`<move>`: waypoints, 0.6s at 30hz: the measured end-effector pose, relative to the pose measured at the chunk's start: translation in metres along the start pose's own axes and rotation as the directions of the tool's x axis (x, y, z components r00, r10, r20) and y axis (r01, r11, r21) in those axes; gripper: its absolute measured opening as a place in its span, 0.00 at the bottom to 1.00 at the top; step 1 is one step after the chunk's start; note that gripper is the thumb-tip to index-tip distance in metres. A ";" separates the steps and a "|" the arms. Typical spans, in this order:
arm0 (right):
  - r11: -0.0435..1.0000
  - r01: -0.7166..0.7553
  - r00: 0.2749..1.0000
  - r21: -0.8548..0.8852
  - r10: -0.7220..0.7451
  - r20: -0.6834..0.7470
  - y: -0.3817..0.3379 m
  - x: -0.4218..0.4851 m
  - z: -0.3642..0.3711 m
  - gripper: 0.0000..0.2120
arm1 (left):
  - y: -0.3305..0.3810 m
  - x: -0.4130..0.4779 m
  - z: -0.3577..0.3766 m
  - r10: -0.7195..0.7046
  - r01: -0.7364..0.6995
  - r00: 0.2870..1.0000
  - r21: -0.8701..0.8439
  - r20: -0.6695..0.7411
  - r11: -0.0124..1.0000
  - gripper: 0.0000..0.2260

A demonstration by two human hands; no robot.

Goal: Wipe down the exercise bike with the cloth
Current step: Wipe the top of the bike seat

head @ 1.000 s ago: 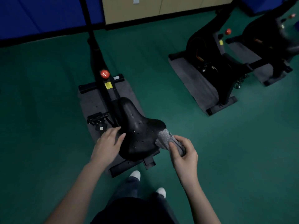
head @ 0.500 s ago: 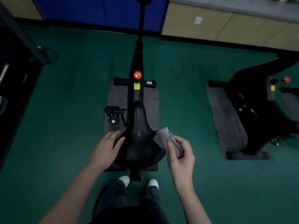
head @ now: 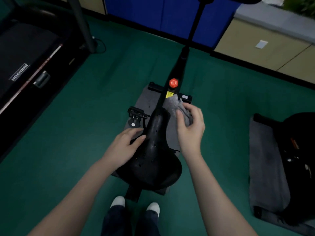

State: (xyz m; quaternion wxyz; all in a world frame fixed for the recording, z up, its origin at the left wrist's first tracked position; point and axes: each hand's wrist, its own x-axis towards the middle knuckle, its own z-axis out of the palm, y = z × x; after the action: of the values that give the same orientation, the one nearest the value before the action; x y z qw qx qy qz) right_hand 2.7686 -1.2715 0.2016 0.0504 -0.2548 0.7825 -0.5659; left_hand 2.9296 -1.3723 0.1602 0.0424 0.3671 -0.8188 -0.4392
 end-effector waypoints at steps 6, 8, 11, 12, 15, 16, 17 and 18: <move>0.994 0.025 0.939 -0.106 0.013 0.344 0.019 0.035 0.038 0.07 | -0.014 0.022 0.006 -0.021 0.027 0.999 -0.177 0.037 0.984 0.14; 0.988 0.097 0.912 -0.117 -0.042 0.407 0.019 0.030 0.034 0.08 | -0.020 0.022 0.007 0.000 0.010 0.999 -0.230 0.041 0.973 0.14; 0.947 0.297 0.855 -0.121 -0.208 0.475 0.019 0.003 0.018 0.08 | -0.028 0.015 0.006 0.033 -0.010 0.997 -0.302 0.069 0.953 0.12; 0.924 0.360 0.819 -0.130 -0.246 0.519 0.020 -0.010 0.016 0.09 | -0.030 0.013 0.006 0.049 -0.027 0.997 -0.311 0.065 0.950 0.11; 0.858 0.485 0.750 -0.170 -0.308 0.586 0.019 -0.022 0.020 0.09 | -0.031 0.009 0.004 0.099 -0.076 0.994 -0.340 0.049 0.937 0.08; 0.837 0.511 0.742 -0.194 -0.315 0.592 0.017 -0.014 0.024 0.09 | -0.031 0.009 0.004 0.109 -0.085 0.993 -0.350 0.048 0.933 0.09; 0.816 0.531 0.740 -0.230 -0.314 0.594 0.015 -0.004 0.029 0.09 | -0.033 0.008 0.003 0.119 -0.093 0.992 -0.361 0.049 0.928 0.11; 0.800 0.533 0.751 -0.274 -0.299 0.589 0.012 0.008 0.034 0.09 | -0.035 0.008 0.003 0.123 -0.093 0.991 -0.374 0.056 0.923 0.12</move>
State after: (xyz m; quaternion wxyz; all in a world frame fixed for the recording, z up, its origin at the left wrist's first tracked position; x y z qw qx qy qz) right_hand 2.7700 -1.3014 0.1801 0.0714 -0.5739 0.7636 -0.2872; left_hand 2.9424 -1.3878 0.1301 0.1029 0.2892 -0.7413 -0.5968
